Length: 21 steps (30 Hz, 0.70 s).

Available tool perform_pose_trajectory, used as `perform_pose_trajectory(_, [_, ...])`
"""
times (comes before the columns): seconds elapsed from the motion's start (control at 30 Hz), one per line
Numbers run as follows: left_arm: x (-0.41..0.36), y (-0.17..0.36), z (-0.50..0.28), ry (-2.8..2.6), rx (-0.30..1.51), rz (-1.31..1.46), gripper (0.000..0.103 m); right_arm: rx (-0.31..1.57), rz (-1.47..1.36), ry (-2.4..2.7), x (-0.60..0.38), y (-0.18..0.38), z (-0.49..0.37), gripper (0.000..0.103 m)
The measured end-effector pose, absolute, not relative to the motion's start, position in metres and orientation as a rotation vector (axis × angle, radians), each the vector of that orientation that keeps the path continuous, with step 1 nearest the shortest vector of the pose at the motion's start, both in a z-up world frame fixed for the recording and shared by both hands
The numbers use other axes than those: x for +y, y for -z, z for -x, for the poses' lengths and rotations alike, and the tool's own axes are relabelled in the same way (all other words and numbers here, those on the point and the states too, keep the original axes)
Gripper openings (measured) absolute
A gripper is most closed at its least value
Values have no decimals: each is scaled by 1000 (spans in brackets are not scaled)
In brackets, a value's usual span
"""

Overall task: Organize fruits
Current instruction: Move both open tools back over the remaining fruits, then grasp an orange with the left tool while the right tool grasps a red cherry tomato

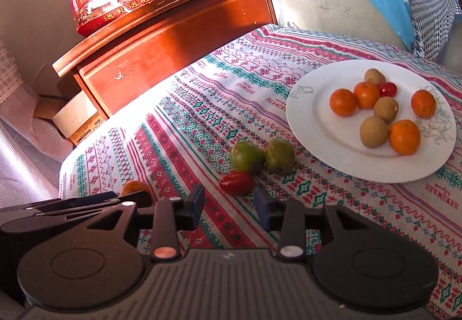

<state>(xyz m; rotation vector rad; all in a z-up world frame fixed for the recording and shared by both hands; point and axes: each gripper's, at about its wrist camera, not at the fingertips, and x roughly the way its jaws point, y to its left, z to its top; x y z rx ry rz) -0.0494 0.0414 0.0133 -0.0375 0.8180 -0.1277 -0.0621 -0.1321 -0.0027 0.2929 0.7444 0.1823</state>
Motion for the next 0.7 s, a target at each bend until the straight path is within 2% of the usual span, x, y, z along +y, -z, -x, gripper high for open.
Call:
perform_pose_trajectory(0.43, [33,-6,40,156,786,-6,44,746,-267,-159,-128,10,50,38])
perform_pose_trajectory(0.7, [33,-1,38,163,789,-9,40,743,-264,-151,-129,11,51,29])
